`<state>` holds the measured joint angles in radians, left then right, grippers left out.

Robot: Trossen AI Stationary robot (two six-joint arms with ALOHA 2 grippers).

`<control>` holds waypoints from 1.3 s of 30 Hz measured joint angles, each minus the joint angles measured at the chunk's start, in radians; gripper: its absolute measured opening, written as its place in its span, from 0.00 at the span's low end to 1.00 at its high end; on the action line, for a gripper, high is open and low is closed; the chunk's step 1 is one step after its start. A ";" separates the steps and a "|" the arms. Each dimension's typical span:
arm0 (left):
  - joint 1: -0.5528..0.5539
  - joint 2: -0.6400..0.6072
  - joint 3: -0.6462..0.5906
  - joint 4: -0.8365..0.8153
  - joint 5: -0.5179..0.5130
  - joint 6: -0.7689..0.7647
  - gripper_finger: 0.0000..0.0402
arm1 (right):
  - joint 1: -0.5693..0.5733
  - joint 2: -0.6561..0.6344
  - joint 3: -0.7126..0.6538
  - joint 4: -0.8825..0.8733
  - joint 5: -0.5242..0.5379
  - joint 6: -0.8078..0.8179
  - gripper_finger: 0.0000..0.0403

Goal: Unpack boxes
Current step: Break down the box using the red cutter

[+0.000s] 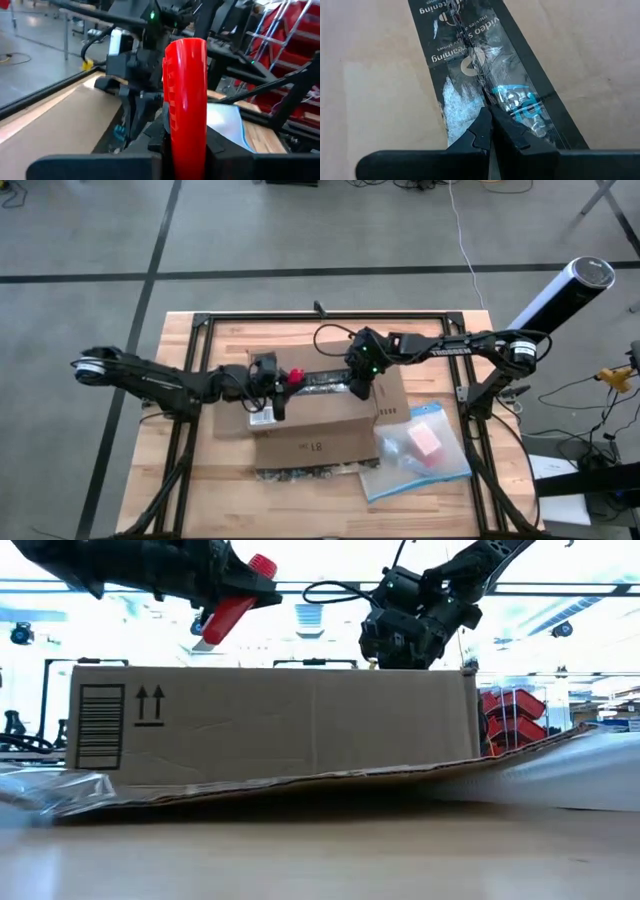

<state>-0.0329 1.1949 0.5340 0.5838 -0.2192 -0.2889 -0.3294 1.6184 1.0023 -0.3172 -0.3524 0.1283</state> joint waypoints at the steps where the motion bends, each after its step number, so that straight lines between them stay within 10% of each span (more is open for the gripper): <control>1: 0.021 0.011 0.000 0.024 0.036 0.007 0.07 | -0.001 -0.001 0.000 -0.003 -0.007 -0.004 0.00; 14: 0.308 0.131 0.000 0.187 0.445 0.047 0.07 | -0.002 -0.023 -0.002 -0.066 -0.021 -0.010 0.00; 39: 0.424 0.207 -0.041 0.242 0.640 0.070 0.07 | -0.005 -0.061 -0.005 -0.165 -0.044 -0.013 0.00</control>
<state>0.3906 1.4014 0.4931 0.8260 0.4208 -0.2188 -0.3347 1.5578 0.9970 -0.4827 -0.3969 0.1150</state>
